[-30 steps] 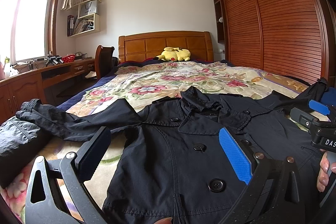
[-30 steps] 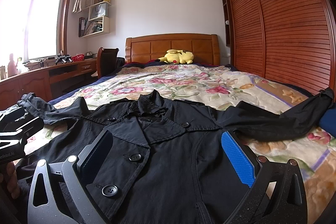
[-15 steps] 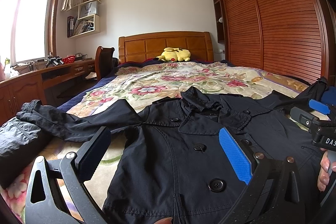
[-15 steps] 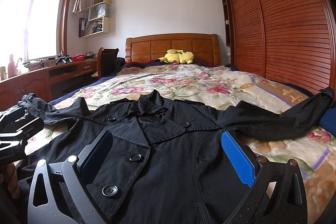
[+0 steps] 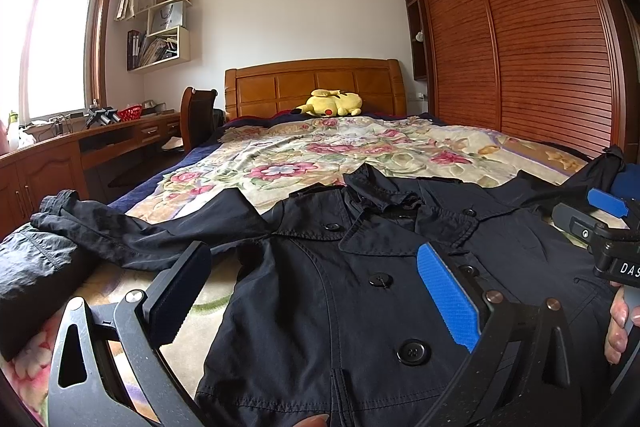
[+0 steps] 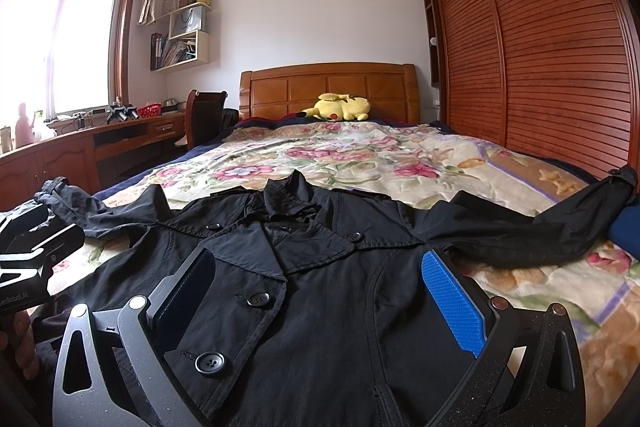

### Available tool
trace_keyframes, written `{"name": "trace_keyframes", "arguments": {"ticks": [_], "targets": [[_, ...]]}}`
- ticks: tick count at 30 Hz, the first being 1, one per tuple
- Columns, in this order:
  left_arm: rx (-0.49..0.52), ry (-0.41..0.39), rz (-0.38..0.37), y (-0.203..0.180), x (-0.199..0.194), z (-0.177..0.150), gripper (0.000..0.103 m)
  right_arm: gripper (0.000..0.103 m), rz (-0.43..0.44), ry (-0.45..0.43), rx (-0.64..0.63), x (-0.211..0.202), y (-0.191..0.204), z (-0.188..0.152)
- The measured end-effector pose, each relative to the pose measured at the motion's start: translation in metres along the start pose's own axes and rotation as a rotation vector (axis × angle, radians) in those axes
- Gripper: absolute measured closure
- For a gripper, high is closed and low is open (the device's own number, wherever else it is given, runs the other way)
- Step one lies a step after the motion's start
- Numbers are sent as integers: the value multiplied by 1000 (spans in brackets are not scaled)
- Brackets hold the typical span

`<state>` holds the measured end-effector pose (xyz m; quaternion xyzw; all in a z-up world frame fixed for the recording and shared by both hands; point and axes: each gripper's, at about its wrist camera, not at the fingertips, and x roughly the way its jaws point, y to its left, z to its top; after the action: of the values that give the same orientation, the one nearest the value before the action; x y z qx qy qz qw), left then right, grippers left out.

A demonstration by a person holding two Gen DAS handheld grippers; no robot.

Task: Fold large clothes
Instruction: 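Move the left tool toward the outstretched black coat sleeve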

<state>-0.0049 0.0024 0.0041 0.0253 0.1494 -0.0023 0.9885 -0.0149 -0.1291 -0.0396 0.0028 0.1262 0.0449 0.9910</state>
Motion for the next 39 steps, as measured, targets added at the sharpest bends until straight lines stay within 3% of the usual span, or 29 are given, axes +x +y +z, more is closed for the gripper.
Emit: {"name": "trace_keyframes", "arguments": {"ticks": [8, 19, 30, 39], "targets": [[23, 73, 0, 15, 1, 13, 0, 0, 12, 12, -5, -5, 6, 8], [-21, 140, -1, 54, 0, 27, 0, 0, 123, 45, -20, -8, 30, 25], [14, 184, 106, 97, 10, 22, 0, 0, 187, 55, -61, 9, 49, 42], [34, 252, 139, 132, 30, 13, 0, 0, 247, 52, -65, 43, 68, 61]]}}
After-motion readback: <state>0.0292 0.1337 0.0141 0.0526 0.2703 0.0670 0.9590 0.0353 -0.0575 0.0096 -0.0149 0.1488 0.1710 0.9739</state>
